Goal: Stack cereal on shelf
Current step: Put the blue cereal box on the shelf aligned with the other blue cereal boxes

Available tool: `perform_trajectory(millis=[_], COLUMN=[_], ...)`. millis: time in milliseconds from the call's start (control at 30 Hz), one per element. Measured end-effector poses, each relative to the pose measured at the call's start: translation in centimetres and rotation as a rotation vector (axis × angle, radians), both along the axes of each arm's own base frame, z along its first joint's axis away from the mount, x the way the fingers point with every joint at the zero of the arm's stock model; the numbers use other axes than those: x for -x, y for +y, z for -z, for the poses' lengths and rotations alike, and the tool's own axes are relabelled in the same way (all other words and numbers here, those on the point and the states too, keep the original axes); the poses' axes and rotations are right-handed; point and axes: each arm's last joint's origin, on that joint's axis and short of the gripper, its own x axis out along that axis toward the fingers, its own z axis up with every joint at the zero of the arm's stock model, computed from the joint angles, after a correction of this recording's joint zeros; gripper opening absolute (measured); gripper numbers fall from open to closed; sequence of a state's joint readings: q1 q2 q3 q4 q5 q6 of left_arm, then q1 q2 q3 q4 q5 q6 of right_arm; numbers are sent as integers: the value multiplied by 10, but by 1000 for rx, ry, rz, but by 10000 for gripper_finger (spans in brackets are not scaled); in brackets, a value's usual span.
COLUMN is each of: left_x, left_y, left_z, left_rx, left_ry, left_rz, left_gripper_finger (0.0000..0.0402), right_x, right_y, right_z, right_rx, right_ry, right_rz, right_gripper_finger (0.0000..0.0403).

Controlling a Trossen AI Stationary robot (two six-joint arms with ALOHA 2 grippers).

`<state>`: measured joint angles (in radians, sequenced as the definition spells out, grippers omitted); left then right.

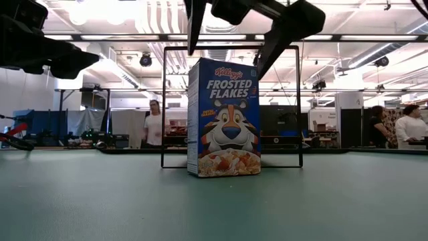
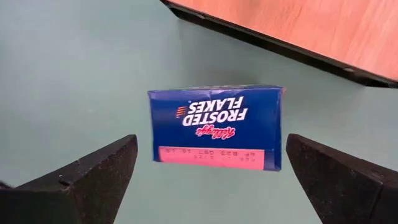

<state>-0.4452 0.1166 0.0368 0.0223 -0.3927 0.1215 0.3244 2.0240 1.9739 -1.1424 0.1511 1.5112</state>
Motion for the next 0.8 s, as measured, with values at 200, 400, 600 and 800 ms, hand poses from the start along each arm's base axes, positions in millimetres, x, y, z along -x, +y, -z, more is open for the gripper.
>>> perform_trajectory(millis=[200, 400, 600, 800], left_x=[0, 0, 0, 0], left_y=[0, 0, 0, 0], left_z=[0, 0, 0, 0], left_rx=[0, -1, -1, -2], left_ry=[1, 1, 2, 3], left_rz=[0, 0, 0, 0], left_gripper_finger=[276, 276, 276, 276], right_x=[-11, -19, -18, -21], right_y=[-1, -5, -10, -10], right_z=[9, 18, 20, 27], right_rx=[23, 47, 63, 65], right_ry=[55, 74, 99, 112], right_rz=[-3, -62, -90, -85], right_gripper_finger=[400, 400, 400, 400])
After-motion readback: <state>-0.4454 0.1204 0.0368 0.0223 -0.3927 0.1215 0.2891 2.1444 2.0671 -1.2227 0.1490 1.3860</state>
